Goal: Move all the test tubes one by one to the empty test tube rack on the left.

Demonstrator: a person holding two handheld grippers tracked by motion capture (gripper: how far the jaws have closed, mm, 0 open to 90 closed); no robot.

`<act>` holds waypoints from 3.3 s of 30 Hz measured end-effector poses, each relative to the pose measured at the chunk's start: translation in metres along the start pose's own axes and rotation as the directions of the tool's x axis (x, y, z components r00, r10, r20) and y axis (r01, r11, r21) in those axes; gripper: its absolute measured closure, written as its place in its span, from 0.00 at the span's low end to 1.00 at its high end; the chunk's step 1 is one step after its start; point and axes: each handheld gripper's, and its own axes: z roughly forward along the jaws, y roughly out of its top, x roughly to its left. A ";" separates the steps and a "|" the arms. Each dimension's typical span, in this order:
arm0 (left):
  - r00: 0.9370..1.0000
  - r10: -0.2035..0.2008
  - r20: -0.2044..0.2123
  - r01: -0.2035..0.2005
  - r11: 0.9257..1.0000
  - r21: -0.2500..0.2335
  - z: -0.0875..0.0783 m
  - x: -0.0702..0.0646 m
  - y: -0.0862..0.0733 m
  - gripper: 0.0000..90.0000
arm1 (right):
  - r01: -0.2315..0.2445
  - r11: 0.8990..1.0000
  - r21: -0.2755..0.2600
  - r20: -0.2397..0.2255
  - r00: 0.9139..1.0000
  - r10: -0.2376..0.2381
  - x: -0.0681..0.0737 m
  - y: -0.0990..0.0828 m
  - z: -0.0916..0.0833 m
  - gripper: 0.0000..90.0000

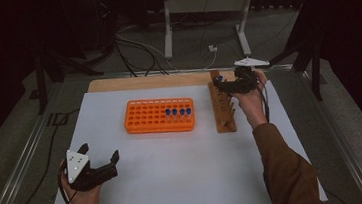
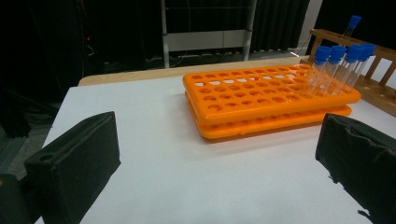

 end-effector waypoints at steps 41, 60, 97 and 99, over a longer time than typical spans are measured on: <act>0.999 -0.042 0.001 0.042 0.999 -0.007 -0.001 0.006 -0.003 0.01 | -0.030 0.996 0.085 0.146 0.989 0.018 -0.011 -0.007 0.052 0.86; 1.000 -0.020 0.023 0.019 1.000 0.021 0.004 -0.002 0.000 0.01 | 0.030 0.998 -0.052 0.005 1.000 -0.030 0.016 0.010 -0.033 0.86; 0.928 0.129 0.349 -0.157 0.986 0.054 0.078 -0.115 0.079 0.03 | 0.157 0.987 0.033 -0.300 0.943 -0.140 0.095 -0.030 -0.083 0.86; 0.924 0.123 0.362 -0.156 0.986 0.062 0.084 -0.122 0.080 0.04 | 0.164 0.986 0.035 -0.315 0.938 -0.145 0.100 -0.030 -0.083 0.86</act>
